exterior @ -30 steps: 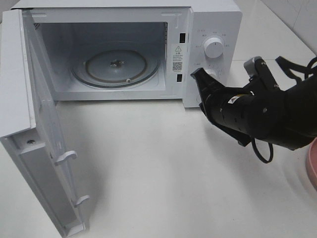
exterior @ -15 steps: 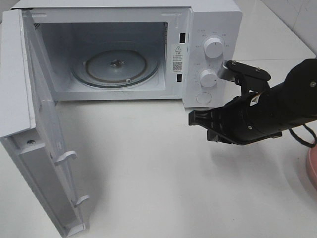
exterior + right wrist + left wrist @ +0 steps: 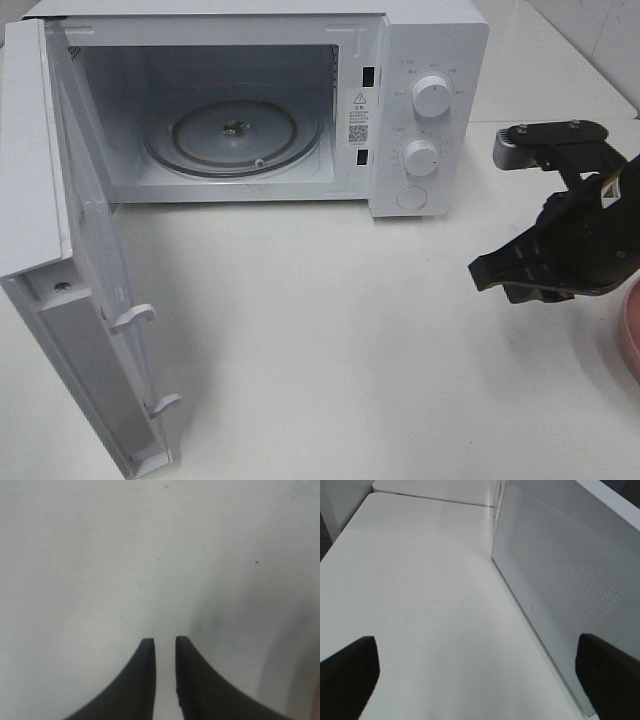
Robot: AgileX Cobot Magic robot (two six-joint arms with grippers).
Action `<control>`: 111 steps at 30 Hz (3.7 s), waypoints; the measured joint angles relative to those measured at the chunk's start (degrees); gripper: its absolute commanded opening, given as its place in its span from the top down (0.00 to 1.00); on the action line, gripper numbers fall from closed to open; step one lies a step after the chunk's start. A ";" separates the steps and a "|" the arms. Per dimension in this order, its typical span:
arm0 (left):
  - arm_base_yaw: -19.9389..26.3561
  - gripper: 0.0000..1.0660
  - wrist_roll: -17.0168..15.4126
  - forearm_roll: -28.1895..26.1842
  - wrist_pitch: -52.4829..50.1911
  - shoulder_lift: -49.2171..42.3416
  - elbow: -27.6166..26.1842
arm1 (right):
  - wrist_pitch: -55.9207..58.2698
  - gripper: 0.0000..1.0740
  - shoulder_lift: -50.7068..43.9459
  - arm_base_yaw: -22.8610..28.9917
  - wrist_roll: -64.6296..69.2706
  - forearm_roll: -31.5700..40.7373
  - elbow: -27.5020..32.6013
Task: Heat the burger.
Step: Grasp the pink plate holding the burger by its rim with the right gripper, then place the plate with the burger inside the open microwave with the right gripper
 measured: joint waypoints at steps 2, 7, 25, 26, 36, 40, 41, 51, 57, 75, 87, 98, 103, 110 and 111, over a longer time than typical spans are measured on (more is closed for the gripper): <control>0.00 0.06 0.00 0.00 0.00 0.00 0.00 | 1.43 0.57 -0.74 -1.20 0.00 -1.55 0.00; 0.00 0.06 0.00 0.00 0.00 0.00 0.00 | 6.02 0.09 -1.78 -4.18 0.00 -5.10 0.00; 0.00 0.06 0.00 0.00 0.00 0.00 0.00 | 10.66 0.08 3.61 -13.29 3.04 -10.37 0.00; 0.00 0.06 0.00 0.00 0.00 0.00 0.00 | 10.66 0.08 3.61 -13.29 3.04 -10.37 0.00; 0.00 0.06 0.00 0.00 0.00 0.00 0.00 | 9.05 0.10 9.85 -15.30 4.07 -11.75 0.00; 0.00 0.06 0.00 0.00 0.00 0.00 0.00 | 8.19 0.11 12.26 -15.30 4.41 -11.86 0.00; 0.00 0.06 0.00 0.00 0.00 0.00 0.00 | 7.79 0.11 12.66 -15.30 4.41 -11.86 0.00; 0.00 0.06 0.00 0.00 0.00 0.00 0.00 | 4.41 0.18 16.73 -15.30 4.41 -12.38 -0.06; 0.00 0.06 0.00 0.00 0.00 0.00 0.00 | 4.13 0.43 16.96 -15.30 5.79 -14.04 -0.06; 0.00 0.06 0.00 0.00 0.00 0.00 0.00 | 6.07 1.00 18.45 -15.30 9.05 -19.14 -0.57; 0.00 0.06 0.00 0.00 0.00 0.00 0.00 | 9.34 1.00 16.39 -15.24 9.97 -19.14 -1.20; 0.00 0.06 0.00 0.00 0.00 0.00 0.00 | 11.00 1.00 12.20 -14.84 14.67 -22.23 -1.15; 0.00 0.06 0.00 0.00 0.00 0.00 0.00 | 12.32 1.00 10.94 -11.97 16.33 -22.80 -0.97; 0.00 0.06 0.00 0.00 0.00 0.00 0.00 | 14.21 1.00 8.88 -8.42 17.65 -24.64 -0.97; 0.00 0.06 0.00 0.00 0.00 0.00 0.00 | 14.84 1.00 8.59 -7.33 18.05 -25.27 -0.97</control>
